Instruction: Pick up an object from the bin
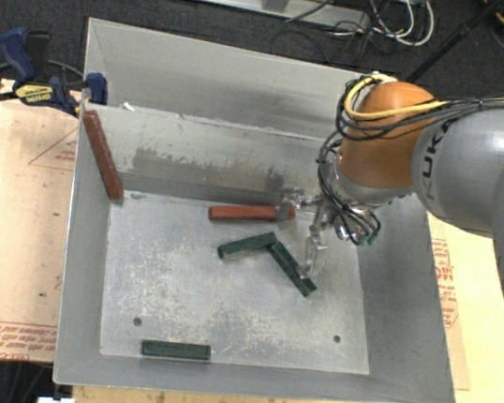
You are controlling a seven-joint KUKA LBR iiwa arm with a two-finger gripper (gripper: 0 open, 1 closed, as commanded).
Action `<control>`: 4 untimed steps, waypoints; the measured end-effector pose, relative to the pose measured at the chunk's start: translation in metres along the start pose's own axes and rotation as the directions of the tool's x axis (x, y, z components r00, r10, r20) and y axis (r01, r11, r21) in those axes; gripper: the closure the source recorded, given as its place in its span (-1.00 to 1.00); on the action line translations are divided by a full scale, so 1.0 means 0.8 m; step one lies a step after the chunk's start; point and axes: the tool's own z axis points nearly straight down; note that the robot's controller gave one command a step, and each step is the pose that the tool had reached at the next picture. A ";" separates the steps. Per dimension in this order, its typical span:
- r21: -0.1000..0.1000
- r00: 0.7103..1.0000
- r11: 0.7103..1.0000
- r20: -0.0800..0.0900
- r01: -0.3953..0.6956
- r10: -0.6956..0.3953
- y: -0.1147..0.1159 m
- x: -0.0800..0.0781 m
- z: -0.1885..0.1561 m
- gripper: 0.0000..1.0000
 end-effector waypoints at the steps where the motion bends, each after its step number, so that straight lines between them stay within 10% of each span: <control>1: 0.000 0.932 0.932 0.000 -0.364 0.364 0.014 0.006 -0.014 -1.00; 2: -0.001 0.837 0.837 0.004 -0.547 0.547 0.040 -0.007 0.013 -1.00; 3: -0.002 0.672 0.672 0.004 -0.741 0.741 0.077 -0.010 0.012 -1.00; 4: -0.002 0.699 0.699 0.004 -0.715 0.715 0.124 -0.029 0.013 -1.00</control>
Offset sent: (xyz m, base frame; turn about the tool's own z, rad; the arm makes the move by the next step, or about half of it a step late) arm -0.0085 0.0080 0.0106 0.3735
